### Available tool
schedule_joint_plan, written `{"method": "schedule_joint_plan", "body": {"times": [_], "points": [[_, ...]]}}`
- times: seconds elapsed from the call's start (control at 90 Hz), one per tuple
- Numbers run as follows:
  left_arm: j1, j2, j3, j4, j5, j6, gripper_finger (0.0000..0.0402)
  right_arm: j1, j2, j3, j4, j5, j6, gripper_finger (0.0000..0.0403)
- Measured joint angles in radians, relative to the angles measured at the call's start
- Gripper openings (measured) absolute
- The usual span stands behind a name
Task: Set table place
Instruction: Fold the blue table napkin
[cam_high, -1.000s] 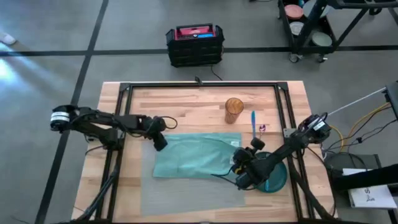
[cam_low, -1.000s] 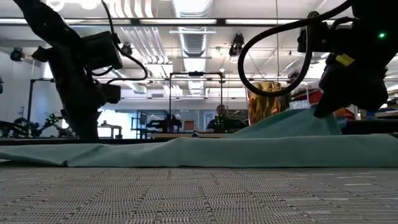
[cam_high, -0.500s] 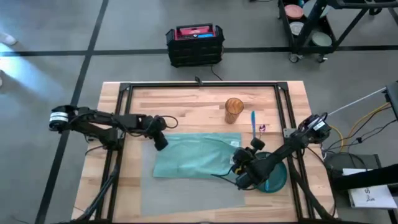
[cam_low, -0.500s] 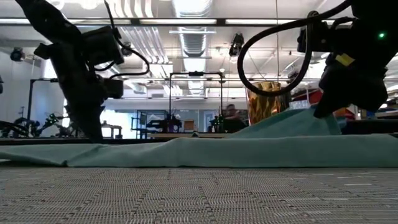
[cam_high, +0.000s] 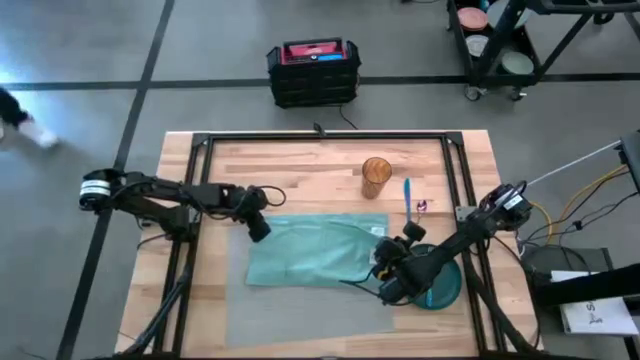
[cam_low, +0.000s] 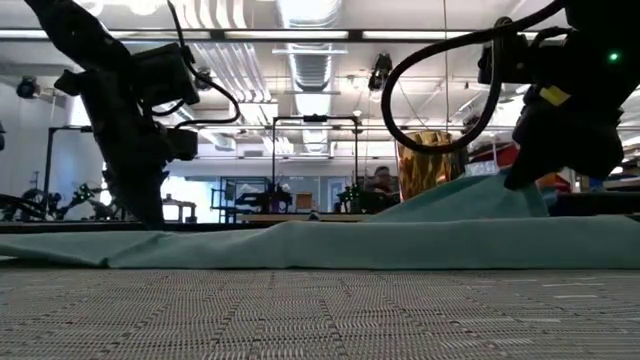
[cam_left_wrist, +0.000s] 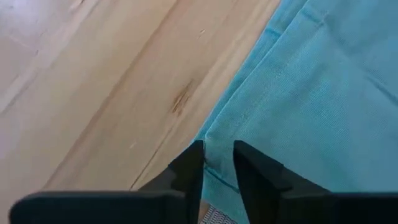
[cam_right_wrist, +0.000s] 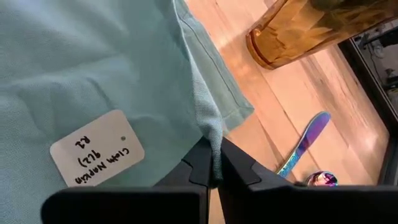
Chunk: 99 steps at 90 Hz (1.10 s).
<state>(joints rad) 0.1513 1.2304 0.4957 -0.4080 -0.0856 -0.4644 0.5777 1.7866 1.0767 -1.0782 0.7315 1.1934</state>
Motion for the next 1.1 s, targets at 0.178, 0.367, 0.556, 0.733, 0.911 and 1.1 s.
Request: {"method": "schedule_joint_plan", "body": {"times": [0.178,0.367,0.556,0.733,0.911,1.1], "points": [[0.000,0.000,-0.001,0.000,0.035,-0.001,0.0078,0.000,0.000,0.000,0.004,0.000,0.000,0.0000],[0.000,0.000,-0.001,-0.003,0.050,-0.001,0.0073,0.000,0.000,0.000,0.009,0.000,0.000,0.0000],[0.000,0.000,-0.008,-0.003,0.018,-0.001,0.0073,0.000,0.000,0.000,0.014,0.000,0.000,0.0000],[0.000,0.000,-0.031,0.009,0.013,-0.001,0.0073,0.000,0.000,0.000,0.015,0.001,0.000,0.0000],[0.000,0.000,-0.033,0.027,0.014,-0.001,0.0073,0.000,0.000,0.000,0.016,0.001,0.000,0.0000],[0.000,0.000,-0.033,0.034,0.016,0.011,0.0055,0.000,0.000,0.000,0.017,0.001,0.000,0.0000]]}}
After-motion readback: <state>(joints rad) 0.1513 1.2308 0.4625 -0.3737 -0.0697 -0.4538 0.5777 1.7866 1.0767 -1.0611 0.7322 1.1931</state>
